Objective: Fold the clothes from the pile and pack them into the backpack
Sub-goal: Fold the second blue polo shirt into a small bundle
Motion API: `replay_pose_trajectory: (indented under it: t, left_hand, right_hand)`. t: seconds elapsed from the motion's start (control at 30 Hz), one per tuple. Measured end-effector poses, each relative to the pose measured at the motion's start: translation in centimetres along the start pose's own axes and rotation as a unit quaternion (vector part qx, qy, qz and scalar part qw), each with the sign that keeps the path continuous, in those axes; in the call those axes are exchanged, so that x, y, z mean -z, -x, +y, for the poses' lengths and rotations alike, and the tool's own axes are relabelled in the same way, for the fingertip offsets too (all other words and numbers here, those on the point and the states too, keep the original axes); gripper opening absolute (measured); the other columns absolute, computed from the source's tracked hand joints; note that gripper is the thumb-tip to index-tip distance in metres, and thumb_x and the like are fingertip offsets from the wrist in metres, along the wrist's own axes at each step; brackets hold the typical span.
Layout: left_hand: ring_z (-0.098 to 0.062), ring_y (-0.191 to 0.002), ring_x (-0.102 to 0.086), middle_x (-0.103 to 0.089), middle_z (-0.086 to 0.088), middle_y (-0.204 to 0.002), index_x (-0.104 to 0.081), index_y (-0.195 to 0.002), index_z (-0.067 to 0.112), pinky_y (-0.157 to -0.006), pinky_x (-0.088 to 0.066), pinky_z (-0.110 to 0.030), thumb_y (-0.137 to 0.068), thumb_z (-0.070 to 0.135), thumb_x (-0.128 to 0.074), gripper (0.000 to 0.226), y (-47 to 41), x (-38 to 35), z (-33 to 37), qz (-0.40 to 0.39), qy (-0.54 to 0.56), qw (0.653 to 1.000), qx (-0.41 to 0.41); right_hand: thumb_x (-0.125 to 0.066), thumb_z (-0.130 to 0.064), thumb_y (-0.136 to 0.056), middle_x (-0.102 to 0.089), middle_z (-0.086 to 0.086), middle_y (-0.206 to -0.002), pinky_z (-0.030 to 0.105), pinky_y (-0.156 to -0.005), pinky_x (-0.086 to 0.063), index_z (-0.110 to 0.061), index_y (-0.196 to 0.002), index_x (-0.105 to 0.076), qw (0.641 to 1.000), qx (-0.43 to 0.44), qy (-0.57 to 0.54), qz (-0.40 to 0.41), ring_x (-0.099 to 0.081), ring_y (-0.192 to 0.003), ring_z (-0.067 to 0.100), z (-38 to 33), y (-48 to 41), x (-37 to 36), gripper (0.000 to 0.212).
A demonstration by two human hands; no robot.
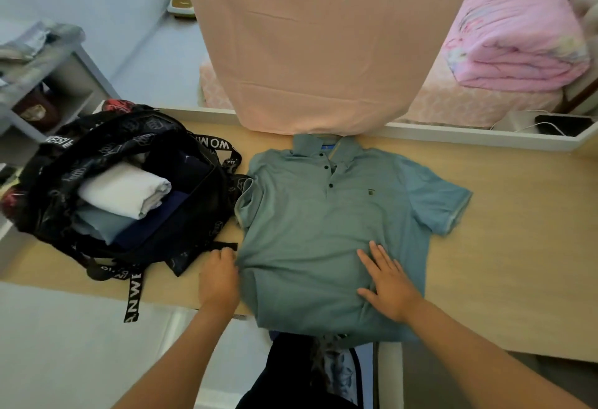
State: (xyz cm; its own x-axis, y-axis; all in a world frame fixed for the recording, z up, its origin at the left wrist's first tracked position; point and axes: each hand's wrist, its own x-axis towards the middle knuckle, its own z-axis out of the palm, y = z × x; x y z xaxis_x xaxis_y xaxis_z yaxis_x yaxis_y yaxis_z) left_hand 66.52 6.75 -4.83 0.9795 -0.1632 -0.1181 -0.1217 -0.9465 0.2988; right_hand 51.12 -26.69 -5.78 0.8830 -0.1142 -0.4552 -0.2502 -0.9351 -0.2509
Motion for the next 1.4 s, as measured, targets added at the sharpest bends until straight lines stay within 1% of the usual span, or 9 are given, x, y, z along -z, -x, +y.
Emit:
replay_pose_trajectory:
  t: [0.23,0.33,0.5,0.67,0.87,1.0,1.1,1.23,1.4]
  left_hand:
    - [-0.016,-0.093,-0.044,-0.047,0.006,-0.102,-0.052,-0.093,0.027,-0.071,-0.044,-0.036,-0.058,0.075,-0.050,0.059,5.4,-2.4,5.0,-0.173,-0.080,0.925,-0.329]
    - [-0.020,-0.096,-0.045,-0.046,0.004,-0.105,-0.053,-0.089,0.032,-0.071,-0.040,-0.038,-0.049,0.064,-0.070,0.054,5.7,-3.5,5.3,-0.187,-0.166,0.911,-0.328]
    - [-0.020,-0.096,-0.049,-0.052,0.003,-0.099,-0.056,-0.084,0.030,-0.072,-0.033,-0.034,-0.076,0.027,-0.072,0.018,5.5,-2.7,5.4,-0.207,-0.098,0.918,-0.323]
    - [-0.012,-0.069,-0.044,-0.050,0.002,-0.075,-0.044,-0.083,0.039,-0.069,-0.042,-0.039,-0.086,0.019,-0.053,0.022,5.2,0.4,5.1,-0.228,0.059,0.949,-0.208]
    - [-0.021,-0.116,-0.054,-0.057,0.005,-0.118,-0.064,-0.114,0.031,-0.096,-0.036,-0.026,-0.092,0.012,-0.053,0.032,2.9,4.5,5.0,-0.335,-0.036,0.931,-0.142]
    - [-0.026,-0.111,-0.054,-0.059,-0.005,-0.124,-0.063,-0.113,0.014,-0.087,-0.039,-0.032,-0.091,0.005,-0.037,0.035,0.1,7.1,7.9,-0.401,-0.114,0.899,-0.135]
    - [-0.028,-0.105,-0.056,-0.062,-0.008,-0.113,-0.061,-0.097,0.014,-0.086,-0.040,-0.033,-0.095,0.013,-0.041,0.021,-3.7,8.4,9.9,-0.354,-0.078,0.923,-0.129]
    - [-0.033,-0.120,-0.048,-0.053,-0.007,-0.134,-0.052,-0.132,0.023,-0.099,-0.041,-0.043,-0.095,0.020,-0.049,0.037,-8.7,8.6,12.0,-0.058,-0.080,0.984,-0.148]
    - [-0.029,-0.128,-0.041,-0.049,-0.005,-0.137,-0.054,-0.134,0.026,-0.105,-0.039,-0.042,-0.092,0.024,-0.058,0.042,-10.3,3.8,13.3,-0.155,-0.056,0.961,-0.222]
  right_hand:
    - [-0.047,-0.072,-0.079,-0.033,0.010,-0.147,0.044,-0.098,-0.044,-0.023,-0.146,-0.036,0.988,-0.087,0.049,0.120,-0.038,-0.134,0.030,1.6,4.7,-1.1,0.083]
    - [-0.053,-0.083,-0.071,-0.043,0.003,-0.123,0.037,-0.087,-0.047,-0.022,-0.126,-0.044,0.983,-0.160,0.025,0.083,-0.047,-0.116,0.024,2.0,6.0,-1.2,0.083]
    - [-0.080,-0.066,-0.059,-0.038,0.000,-0.127,0.038,-0.093,-0.043,-0.031,-0.137,-0.038,0.998,-0.024,0.003,0.051,-0.044,-0.117,0.022,2.2,6.6,-1.4,0.095]
    - [-0.078,-0.043,-0.072,-0.040,-0.005,-0.129,0.035,-0.089,-0.036,-0.028,-0.097,-0.067,0.997,0.055,0.054,0.011,-0.041,-0.117,0.019,1.9,6.5,-1.0,0.031]
    - [-0.071,-0.027,-0.088,-0.061,-0.010,-0.080,0.026,-0.072,-0.043,-0.026,-0.078,-0.064,0.980,-0.015,-0.198,0.003,-0.058,-0.078,0.012,3.3,5.9,2.0,0.011]
    - [-0.065,-0.008,-0.090,-0.058,-0.003,-0.071,0.031,-0.076,-0.040,-0.021,-0.071,-0.060,0.927,-0.065,-0.370,-0.003,-0.051,-0.073,0.012,4.4,3.0,6.6,0.024]
    - [-0.061,-0.002,-0.093,-0.060,0.002,-0.076,0.026,-0.073,-0.043,-0.015,-0.077,-0.063,0.897,-0.102,-0.426,0.057,-0.053,-0.073,0.014,4.4,0.5,10.6,0.020]
    - [-0.060,-0.024,-0.095,-0.064,0.009,-0.109,0.037,-0.090,-0.047,-0.016,-0.119,-0.058,0.877,-0.211,-0.332,0.275,-0.059,-0.099,0.024,4.8,-3.7,13.6,0.025]
    - [-0.064,-0.023,-0.091,-0.049,0.009,-0.137,0.044,-0.110,-0.036,-0.020,-0.134,-0.053,0.949,-0.144,-0.212,0.183,-0.042,-0.132,0.031,4.3,-6.8,11.7,0.044]
